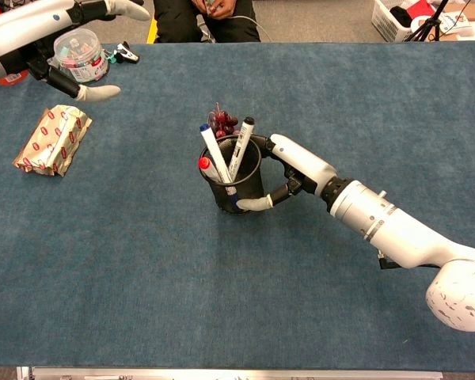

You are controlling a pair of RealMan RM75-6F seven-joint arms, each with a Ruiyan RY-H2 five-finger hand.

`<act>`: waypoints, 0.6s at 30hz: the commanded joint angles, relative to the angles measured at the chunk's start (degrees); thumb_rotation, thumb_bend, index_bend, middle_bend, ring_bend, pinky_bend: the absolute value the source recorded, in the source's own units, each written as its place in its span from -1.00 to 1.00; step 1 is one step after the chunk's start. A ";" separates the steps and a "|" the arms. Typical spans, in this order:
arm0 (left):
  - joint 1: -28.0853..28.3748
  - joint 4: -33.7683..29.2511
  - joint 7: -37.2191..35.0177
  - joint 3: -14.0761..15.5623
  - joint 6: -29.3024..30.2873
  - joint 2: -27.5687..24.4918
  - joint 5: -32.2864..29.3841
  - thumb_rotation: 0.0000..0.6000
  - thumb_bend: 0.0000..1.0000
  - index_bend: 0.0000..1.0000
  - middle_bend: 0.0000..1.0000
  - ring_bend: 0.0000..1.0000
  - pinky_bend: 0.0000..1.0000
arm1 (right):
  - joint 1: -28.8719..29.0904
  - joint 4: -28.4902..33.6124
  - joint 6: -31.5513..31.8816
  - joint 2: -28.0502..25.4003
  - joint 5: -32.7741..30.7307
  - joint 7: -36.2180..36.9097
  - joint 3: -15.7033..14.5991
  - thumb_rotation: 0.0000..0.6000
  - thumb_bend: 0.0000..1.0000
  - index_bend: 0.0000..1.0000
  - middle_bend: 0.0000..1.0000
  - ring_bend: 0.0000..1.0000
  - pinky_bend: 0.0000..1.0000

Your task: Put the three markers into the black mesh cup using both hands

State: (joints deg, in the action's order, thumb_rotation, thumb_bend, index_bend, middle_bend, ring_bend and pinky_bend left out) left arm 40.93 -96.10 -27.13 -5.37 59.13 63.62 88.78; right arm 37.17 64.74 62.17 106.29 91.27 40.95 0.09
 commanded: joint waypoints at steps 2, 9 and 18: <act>0.04 0.18 -0.04 0.24 -0.16 0.35 0.33 1.00 -0.41 -0.79 -1.00 -1.00 -1.00 | -0.25 -0.78 0.33 0.15 0.61 0.32 -0.67 1.00 -0.25 -0.18 -0.26 -0.52 -0.49; 0.40 0.40 -0.47 0.39 -0.41 0.80 1.04 1.00 -0.41 -0.79 -1.00 -1.00 -1.00 | -0.37 -2.83 0.91 0.84 1.78 1.39 -1.64 1.00 -0.24 -0.18 -0.32 -0.53 -0.50; 0.71 1.14 -0.89 0.63 -0.92 1.57 1.12 1.00 -0.42 -0.79 -1.00 -1.00 -1.00 | -0.12 -5.81 1.30 1.81 3.03 3.04 -2.58 1.00 -0.23 -0.18 -0.37 -0.57 -0.57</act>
State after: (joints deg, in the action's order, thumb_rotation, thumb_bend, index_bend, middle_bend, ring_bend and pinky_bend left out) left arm 41.62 -94.96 -28.02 -4.74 58.22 65.19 89.90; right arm 37.02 59.06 63.44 107.98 94.21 43.82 -2.39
